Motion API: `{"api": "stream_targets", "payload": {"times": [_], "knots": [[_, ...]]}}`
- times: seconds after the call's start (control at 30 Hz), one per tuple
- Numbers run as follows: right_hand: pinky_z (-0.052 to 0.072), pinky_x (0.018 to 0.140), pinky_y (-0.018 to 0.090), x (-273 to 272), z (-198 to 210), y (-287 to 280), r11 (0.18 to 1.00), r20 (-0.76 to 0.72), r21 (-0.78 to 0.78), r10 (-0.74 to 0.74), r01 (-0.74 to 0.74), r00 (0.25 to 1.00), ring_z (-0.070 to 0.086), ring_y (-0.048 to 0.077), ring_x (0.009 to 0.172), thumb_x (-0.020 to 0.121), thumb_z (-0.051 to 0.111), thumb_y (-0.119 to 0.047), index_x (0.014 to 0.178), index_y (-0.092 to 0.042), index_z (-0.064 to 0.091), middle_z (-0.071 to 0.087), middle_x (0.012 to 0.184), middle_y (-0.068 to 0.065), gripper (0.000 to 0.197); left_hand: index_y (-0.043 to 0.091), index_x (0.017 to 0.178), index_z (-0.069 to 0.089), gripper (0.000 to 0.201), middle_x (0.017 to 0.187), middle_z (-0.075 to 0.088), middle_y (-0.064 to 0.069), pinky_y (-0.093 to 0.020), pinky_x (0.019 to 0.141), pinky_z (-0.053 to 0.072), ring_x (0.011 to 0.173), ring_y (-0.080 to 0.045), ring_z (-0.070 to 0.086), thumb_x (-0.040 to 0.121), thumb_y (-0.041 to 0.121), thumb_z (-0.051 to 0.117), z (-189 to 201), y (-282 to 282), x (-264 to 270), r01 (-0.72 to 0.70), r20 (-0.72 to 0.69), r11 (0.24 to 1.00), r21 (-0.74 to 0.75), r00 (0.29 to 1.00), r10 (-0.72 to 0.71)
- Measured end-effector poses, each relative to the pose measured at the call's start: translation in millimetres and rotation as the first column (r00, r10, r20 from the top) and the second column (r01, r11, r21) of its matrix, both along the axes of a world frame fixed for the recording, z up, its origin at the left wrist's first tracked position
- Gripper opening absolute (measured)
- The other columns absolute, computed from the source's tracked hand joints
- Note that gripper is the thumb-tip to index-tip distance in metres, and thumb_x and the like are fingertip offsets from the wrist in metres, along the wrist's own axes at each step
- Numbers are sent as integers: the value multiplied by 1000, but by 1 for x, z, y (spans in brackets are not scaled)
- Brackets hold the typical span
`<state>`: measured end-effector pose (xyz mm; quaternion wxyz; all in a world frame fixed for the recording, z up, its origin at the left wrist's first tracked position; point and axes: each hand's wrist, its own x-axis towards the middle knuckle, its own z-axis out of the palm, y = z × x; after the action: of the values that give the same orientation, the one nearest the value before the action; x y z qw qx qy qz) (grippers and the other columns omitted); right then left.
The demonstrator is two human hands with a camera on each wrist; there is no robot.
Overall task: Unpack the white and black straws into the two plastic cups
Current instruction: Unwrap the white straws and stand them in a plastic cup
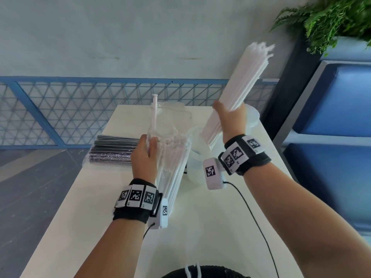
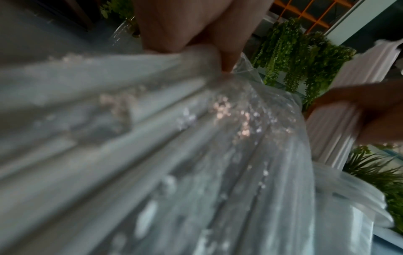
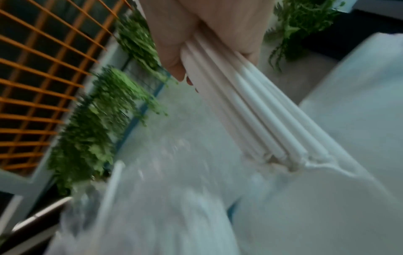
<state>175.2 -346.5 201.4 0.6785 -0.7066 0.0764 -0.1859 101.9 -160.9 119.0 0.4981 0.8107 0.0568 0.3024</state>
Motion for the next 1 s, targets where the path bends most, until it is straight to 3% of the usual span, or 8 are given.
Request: {"api": "stream_targets", "payload": {"times": [0.13, 0.3, 0.43, 0.53, 0.7, 0.8, 0.9, 1.0], "knots": [[47, 63, 28, -3, -34, 6, 1000, -81, 0, -10, 10, 997, 56, 16, 72, 74, 72, -17, 93, -11, 55, 57, 78, -1, 26, 6, 91, 59, 29, 66, 53, -7, -14, 49, 34, 52, -10, 41, 97, 30, 43, 0, 0, 0, 41, 19, 999, -30, 999, -40], [47, 68, 30, -5, -49, 6, 1000, -105, 13, -13, 15, 994, 60, 19, 77, 72, 73, -10, 82, -17, 61, 65, 85, 1, 17, 8, 90, 60, 25, 56, 43, 8, -13, 46, 32, 47, -2, 41, 97, 25, 44, 0, -1, -3, 76, 46, 995, -61, 996, -73], [50, 77, 24, -9, -45, 6, 1000, -10, -19, -21, 21, 1000, 59, 10, 82, 73, 74, -9, 93, -16, 60, 65, 86, -7, 26, 6, 90, 62, 26, 53, 37, 9, -12, 45, 30, 45, -3, 38, 97, 24, 45, 1, -2, -4, 101, 55, 992, -74, 994, -97], [50, 86, 24, -17, -34, 7, 1000, 83, -7, -29, 30, 996, 62, 8, 87, 73, 75, -9, 97, -14, 59, 66, 91, -4, 29, 5, 91, 62, 23, 56, 40, 14, -8, 49, 32, 47, 4, 42, 96, 21, 46, 5, -3, -6, 130, 53, 985, -112, 991, -125], [46, 93, 20, -53, -22, 16, 968, 298, -230, -26, 98, 954, 59, 9, 101, 79, 71, -18, 102, -13, 56, 62, 103, -3, 28, 18, 80, 56, 18, 57, 41, 13, -5, 51, 33, 50, 6, 45, 96, 18, 46, 8, -2, -10, 185, 69, 969, -165, 982, -176], [46, 92, 20, -77, -31, 29, 946, 236, -323, 105, -24, 966, 54, 11, 108, 82, 68, -17, 114, -11, 49, 55, 116, 3, 38, 21, 79, 55, 19, 54, 48, 12, -5, 52, 34, 50, 6, 45, 95, 16, 46, 8, -2, -14, 216, 77, 949, -231, 976, -204], [42, 88, 7, -96, -47, 42, 910, 90, -381, 214, -164, 973, 43, 7, 119, 81, 68, -21, 130, -13, 36, 42, 132, -1, 59, 10, 90, 61, 18, 68, 60, 16, -5, 61, 38, 62, 8, 53, 96, 18, 45, 6, 0, -17, 232, 88, 935, -266, 972, -216], [40, 85, 1, -110, -58, 51, 924, 63, -322, 236, -204, 970, 35, 4, 123, 79, 70, -23, 138, -20, 22, 28, 139, -9, 76, 24, 89, 61, 16, 79, 61, 11, -5, 68, 42, 71, 9, 56, 95, 23, 46, 5, 3, -22, 199, 79, 937, -288, 980, -184]]}}
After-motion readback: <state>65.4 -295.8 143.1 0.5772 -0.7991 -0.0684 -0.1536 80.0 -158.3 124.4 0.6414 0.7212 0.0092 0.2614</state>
